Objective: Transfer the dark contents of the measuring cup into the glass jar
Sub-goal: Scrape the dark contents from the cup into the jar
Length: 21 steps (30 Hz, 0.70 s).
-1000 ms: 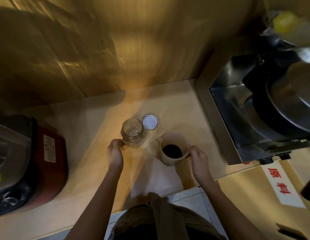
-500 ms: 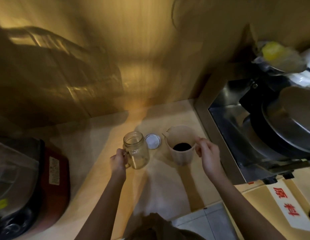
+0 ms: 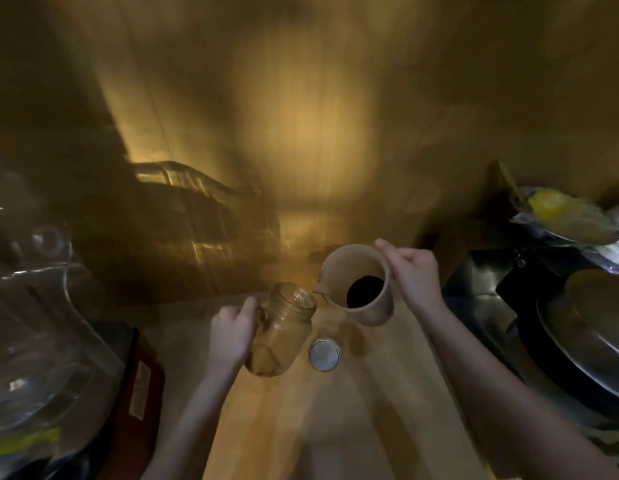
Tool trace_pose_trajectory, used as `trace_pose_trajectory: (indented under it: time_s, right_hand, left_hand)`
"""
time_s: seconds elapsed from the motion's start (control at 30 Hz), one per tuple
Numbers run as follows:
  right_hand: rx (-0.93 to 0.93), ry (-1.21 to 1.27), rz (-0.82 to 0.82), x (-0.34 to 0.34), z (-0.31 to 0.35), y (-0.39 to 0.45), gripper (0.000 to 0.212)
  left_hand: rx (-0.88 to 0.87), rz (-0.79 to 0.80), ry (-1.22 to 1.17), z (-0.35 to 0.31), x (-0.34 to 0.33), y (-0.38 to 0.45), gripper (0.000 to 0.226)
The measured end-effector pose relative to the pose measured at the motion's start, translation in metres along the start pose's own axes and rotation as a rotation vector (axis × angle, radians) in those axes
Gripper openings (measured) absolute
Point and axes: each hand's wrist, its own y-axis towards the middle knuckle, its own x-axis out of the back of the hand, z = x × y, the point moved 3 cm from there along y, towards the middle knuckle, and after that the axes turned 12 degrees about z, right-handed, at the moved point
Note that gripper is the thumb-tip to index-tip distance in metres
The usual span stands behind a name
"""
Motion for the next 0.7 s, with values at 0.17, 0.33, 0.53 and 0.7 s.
trace_pose_trajectory:
  time_s: [0.17,0.33,0.53,0.7]
  right_hand:
    - [0.164,-0.179,0.075,0.0,0.051,0.035,0.05]
    - [0.351,-0.383,0.106,-0.002,0.101,0.042,0.045]
    - [0.554,-0.606,0.137,-0.009,0.146,0.042,0.046]
    - [0.673,-0.735,0.158,-0.023,0.158,0.04,0.047]
  left_hand:
    - [-0.107,0.029,-0.006,-0.048,0.018,-0.015,0.041]
    - [-0.145,0.045,-0.056,-0.064,0.028,-0.017,0.044]
    - [-0.194,-0.132,-0.029,-0.08,0.026,-0.029,0.041]
    - [-0.202,-0.166,0.025,-0.081,0.012,-0.039,0.048]
